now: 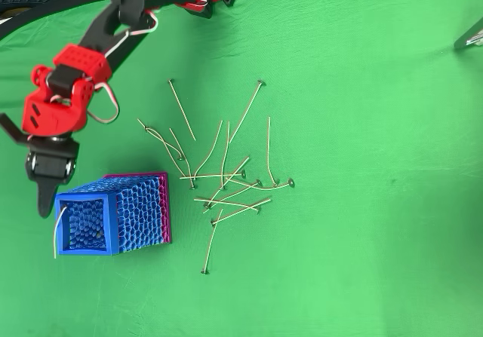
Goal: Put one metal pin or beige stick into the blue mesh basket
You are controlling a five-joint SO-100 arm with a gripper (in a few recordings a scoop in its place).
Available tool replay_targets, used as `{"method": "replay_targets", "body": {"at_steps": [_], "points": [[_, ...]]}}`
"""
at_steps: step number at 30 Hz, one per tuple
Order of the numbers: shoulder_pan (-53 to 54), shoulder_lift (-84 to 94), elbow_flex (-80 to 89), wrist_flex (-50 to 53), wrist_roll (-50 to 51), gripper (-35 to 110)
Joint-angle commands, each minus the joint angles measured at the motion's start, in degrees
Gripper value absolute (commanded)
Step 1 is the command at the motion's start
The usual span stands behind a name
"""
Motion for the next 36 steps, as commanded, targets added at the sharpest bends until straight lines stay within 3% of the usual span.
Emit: {"method": "replay_targets", "body": {"at_steps": [1,17,36], "points": [[-2.46,10.55,8.53,1.58,2.37,1],[-15.12,44.56,56.25,0.09,10.72,1],[-20.74,79.37,109.69,-16.96,16.44,1]]}}
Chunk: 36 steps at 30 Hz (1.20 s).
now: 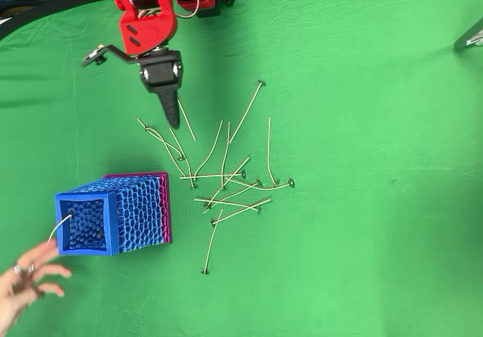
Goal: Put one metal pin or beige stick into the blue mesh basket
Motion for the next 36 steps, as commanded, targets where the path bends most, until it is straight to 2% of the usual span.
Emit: {"method": "replay_targets", "body": {"at_steps": [1,10,16,31,36], "points": [[-0.79,5.45,6.68,-2.02,0.26,1],[-1.23,21.18,22.68,-4.04,-1.32,0],[-1.14,29.09,29.44,-1.14,-0.62,0],[-1.76,39.37,42.71,-0.62,2.99,0],[-0.97,40.17,43.77,-0.18,7.21,0]]}}
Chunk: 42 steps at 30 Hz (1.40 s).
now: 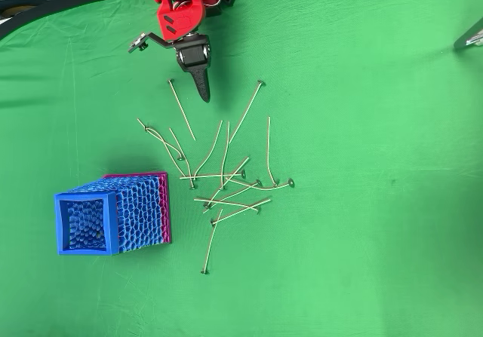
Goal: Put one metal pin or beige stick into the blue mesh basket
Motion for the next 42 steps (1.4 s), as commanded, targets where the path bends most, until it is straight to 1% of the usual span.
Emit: {"method": "replay_targets", "body": {"at_steps": [1,9,15,20,42], "points": [[0.44,1.23,0.26,0.97,1.85,0],[0.44,4.22,0.26,8.17,2.64,1],[0.44,4.66,0.26,10.55,3.69,1],[0.35,4.92,0.26,14.5,5.54,1],[0.26,4.92,0.26,15.21,5.71,1]]}}
